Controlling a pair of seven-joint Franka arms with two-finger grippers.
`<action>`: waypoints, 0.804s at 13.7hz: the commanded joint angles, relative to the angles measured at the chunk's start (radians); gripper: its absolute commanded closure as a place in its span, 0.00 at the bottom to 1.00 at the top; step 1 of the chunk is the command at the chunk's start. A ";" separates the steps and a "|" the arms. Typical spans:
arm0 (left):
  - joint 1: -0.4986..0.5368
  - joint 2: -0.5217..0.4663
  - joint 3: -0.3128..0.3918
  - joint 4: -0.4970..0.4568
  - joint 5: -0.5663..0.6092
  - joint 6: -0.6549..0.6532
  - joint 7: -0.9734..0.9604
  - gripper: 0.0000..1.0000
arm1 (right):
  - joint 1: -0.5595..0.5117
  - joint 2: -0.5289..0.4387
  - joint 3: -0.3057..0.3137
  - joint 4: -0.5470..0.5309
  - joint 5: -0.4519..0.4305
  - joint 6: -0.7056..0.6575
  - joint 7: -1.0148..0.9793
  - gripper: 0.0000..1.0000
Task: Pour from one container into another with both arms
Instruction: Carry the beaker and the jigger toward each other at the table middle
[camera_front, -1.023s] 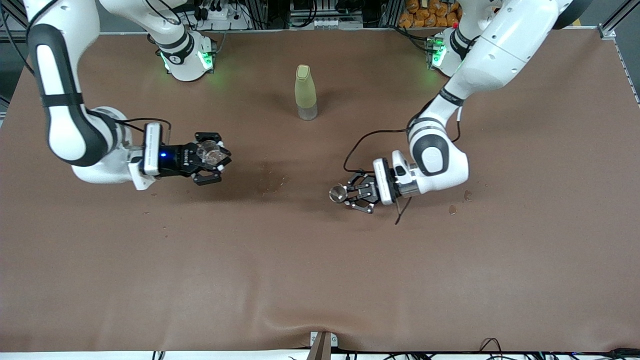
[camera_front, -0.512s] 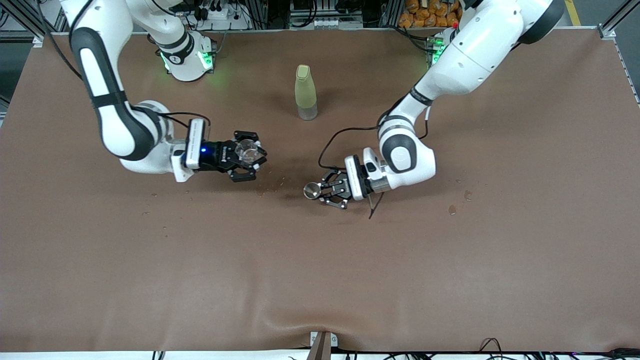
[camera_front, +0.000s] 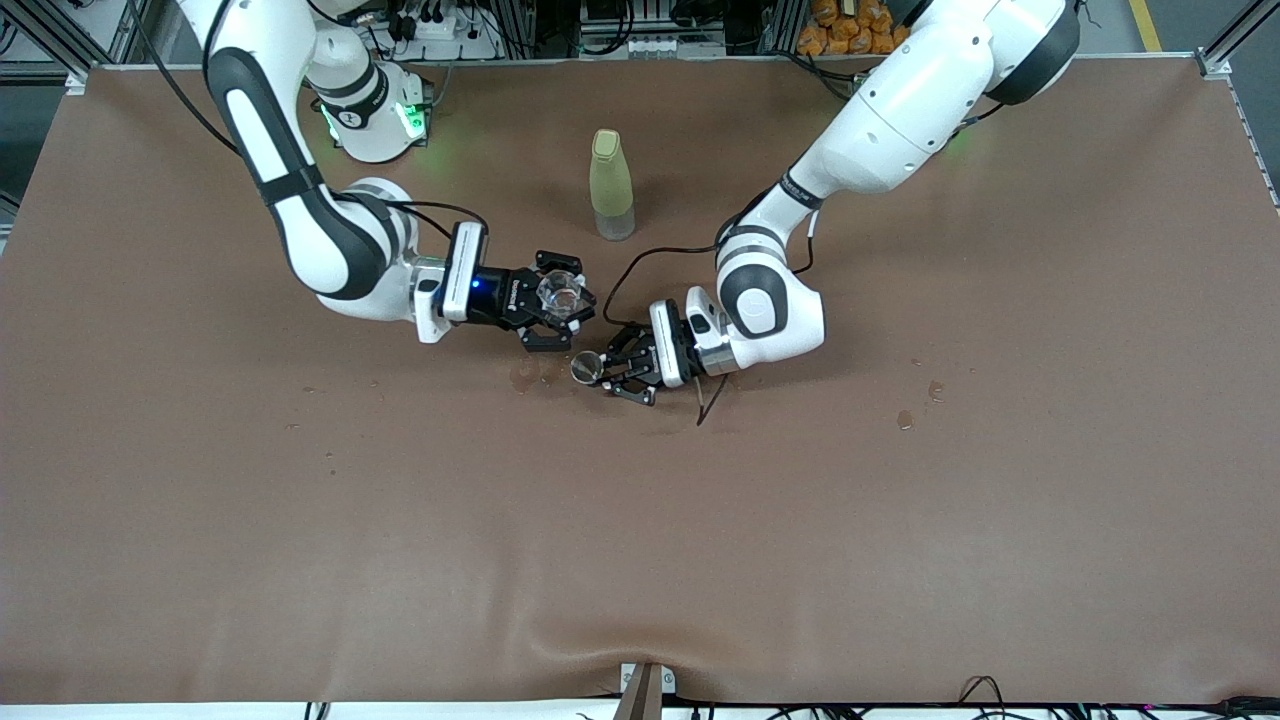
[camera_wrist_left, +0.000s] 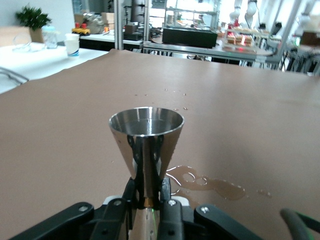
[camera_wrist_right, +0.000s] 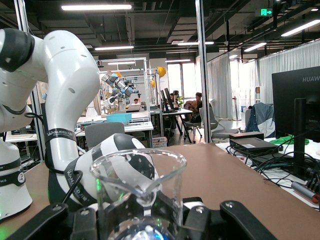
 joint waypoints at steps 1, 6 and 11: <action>-0.003 0.003 0.012 0.023 -0.036 0.007 0.123 1.00 | 0.008 -0.007 0.006 -0.042 0.034 0.006 -0.021 1.00; 0.017 -0.006 0.006 0.011 -0.055 -0.025 0.122 1.00 | 0.009 0.022 0.007 -0.062 0.039 0.004 -0.050 1.00; 0.017 -0.014 0.001 -0.020 -0.106 -0.056 0.124 1.00 | 0.029 0.038 0.010 -0.062 0.078 0.004 -0.041 1.00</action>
